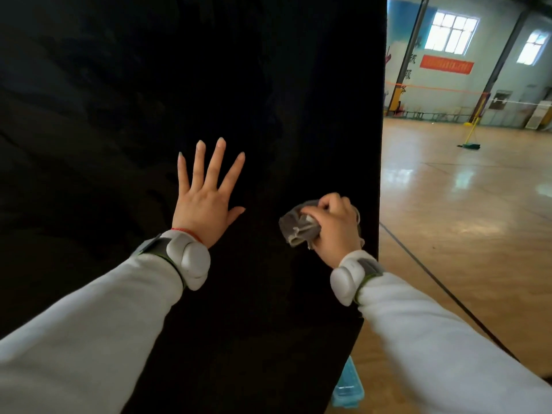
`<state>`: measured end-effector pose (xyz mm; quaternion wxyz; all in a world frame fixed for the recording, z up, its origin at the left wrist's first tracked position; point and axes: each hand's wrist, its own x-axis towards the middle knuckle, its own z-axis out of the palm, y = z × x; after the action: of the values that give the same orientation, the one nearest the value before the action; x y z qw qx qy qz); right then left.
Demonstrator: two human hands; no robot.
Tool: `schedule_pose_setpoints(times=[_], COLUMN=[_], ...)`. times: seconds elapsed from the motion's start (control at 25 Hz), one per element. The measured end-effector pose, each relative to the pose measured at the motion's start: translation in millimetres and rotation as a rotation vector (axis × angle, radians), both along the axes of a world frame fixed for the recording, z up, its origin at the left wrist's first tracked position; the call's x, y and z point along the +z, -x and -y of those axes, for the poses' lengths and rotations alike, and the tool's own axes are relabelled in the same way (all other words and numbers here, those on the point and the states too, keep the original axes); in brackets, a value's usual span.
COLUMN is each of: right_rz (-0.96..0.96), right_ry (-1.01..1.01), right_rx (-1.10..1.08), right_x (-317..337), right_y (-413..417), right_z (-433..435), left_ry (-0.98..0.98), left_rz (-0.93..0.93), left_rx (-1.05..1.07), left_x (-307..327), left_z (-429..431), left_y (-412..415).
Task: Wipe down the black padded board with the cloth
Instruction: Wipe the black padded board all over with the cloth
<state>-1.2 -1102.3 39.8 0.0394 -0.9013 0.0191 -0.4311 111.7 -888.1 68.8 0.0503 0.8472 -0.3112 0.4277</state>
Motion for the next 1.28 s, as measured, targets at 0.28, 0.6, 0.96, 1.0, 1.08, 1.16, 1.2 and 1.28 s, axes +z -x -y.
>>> schedule_pose_setpoints(times=[0.28, 0.6, 0.96, 1.0, 1.08, 1.16, 1.2, 1.28], right_rz=[0.008, 0.069, 0.012, 0.109, 0.192, 0.150, 0.112, 0.039], right_ry=[-0.040, -0.059, -0.049, -0.097, -0.112, -0.062, -0.056, -0.044], right_rx=[0.032, -0.012, 0.021, -0.001, -0.051, -0.070, -0.066, -0.067], right_x=[17.9, -16.4, -28.7, -16.1, -5.2, -19.1, -33.1, -61.5], right_y=[9.2, -8.6, 7.2, 1.8, -8.5, -15.2, -14.7, -7.9], right_z=[-4.8, -15.2, -10.1, -10.1, -12.2, -13.9, -13.7, -11.3], left_ry=[0.010, -0.001, -0.041, -0.033, -0.024, -0.009, -0.007, -0.011], left_rz=[-0.018, -0.055, -0.078, -0.074, -0.069, -0.053, -0.050, -0.046], left_rx=[0.007, -0.016, 0.011, 0.010, -0.001, -0.006, -0.011, -0.030], left_x=[-4.0, -29.8, -43.4, -44.4, -45.1, -47.5, -49.8, -53.1], left_z=[3.2, -0.9, -0.4, 0.6, 0.9, 0.0, -0.9, -1.7], left_y=[-0.1, 6.1, 4.5, 3.3, 2.6, 2.4, 3.6, 4.3])
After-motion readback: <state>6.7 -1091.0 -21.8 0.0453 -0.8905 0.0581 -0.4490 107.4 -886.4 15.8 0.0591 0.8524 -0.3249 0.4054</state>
